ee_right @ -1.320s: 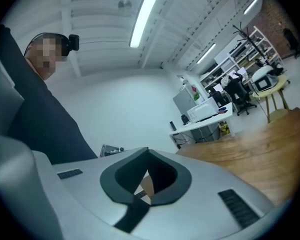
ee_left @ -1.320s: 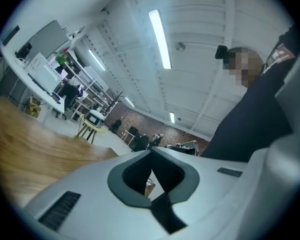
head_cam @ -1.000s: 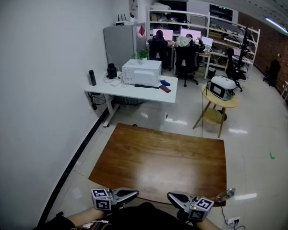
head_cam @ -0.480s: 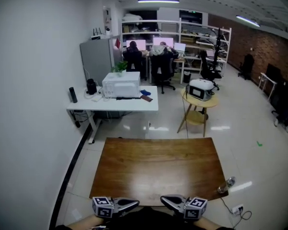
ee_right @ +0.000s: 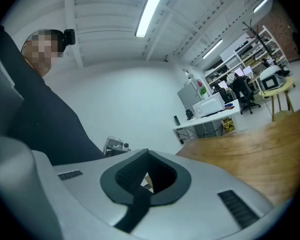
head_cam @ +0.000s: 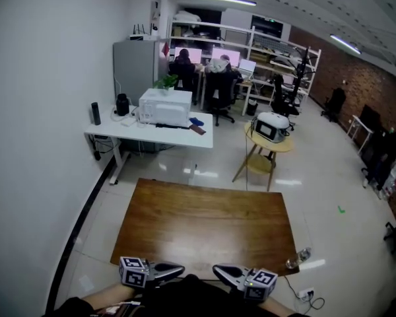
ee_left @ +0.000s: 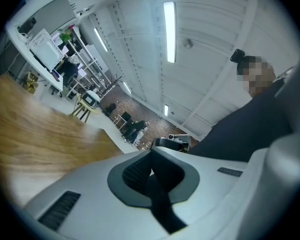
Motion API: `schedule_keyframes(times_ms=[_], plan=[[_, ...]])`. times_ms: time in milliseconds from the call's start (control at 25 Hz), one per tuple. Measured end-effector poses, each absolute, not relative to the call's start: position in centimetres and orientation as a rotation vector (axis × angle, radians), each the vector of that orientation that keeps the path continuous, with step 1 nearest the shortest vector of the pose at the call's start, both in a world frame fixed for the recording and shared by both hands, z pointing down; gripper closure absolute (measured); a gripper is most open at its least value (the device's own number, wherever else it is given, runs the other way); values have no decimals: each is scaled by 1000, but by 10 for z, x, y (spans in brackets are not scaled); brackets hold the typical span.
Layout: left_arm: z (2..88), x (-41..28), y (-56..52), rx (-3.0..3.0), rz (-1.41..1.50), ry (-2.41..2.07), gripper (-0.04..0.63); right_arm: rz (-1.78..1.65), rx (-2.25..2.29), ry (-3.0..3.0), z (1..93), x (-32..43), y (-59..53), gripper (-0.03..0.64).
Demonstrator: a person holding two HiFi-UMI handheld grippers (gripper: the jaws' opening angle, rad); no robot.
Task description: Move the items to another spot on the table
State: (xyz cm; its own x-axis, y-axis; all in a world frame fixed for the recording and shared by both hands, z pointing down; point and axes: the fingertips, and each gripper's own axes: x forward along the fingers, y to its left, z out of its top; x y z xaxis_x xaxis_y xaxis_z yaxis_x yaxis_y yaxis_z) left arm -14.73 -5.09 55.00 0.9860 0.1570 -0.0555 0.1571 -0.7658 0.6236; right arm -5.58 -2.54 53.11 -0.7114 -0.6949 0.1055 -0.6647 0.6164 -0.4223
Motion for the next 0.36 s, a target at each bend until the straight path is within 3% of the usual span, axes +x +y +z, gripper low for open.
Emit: schedule_keyframes(times_ms=[360], plan=[[544, -142, -53, 2424, -52, 180, 603, -674, -1136, 2797, 533, -46, -27, 629]])
